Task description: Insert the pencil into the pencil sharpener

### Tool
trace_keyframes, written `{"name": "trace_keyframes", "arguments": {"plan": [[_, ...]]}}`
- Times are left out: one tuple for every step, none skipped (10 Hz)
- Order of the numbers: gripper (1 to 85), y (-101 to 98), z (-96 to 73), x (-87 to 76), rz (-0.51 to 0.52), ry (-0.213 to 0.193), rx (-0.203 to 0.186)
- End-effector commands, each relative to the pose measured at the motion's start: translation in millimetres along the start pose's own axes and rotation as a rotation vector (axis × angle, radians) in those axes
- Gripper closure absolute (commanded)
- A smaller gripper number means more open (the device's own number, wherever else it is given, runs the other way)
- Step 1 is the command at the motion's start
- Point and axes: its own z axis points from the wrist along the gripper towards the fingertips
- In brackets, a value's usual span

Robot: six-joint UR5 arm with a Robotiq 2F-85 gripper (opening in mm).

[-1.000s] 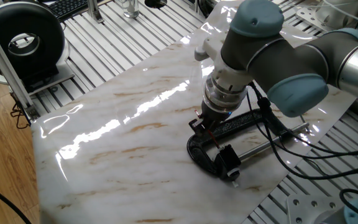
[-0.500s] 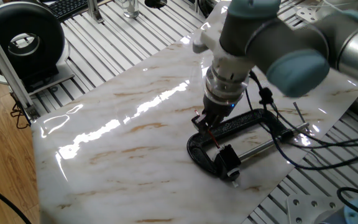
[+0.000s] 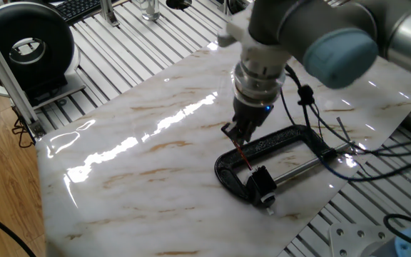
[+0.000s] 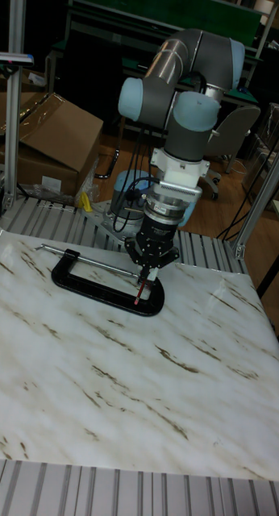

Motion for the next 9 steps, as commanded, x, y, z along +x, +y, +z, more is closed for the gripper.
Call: {"name": "trace_keyframes", "arguments": {"plan": [[84.7,11.5,-5.5,-15.5,-0.011,-0.015,-0.009],[84.7,15.2,-5.6,-18.6,-0.023,-0.027,-0.023],[84.7,14.1,-5.7,-23.0,-0.032,-0.044,-0.018],[84.7,18.2,-6.2,-29.2,-0.050,-0.068,-0.033],[84.7,24.2,-7.0,-35.4,-0.069,-0.093,-0.055],[84.7,26.9,-7.2,-35.7,-0.088,-0.096,-0.064],[84.7,29.2,-6.7,-27.3,-0.107,-0.064,-0.074],[84.7,18.0,-34.3,-4.2,-0.126,-0.028,-0.075],[84.7,9.1,-61.7,18.6,-0.139,-0.012,-0.064]]}}
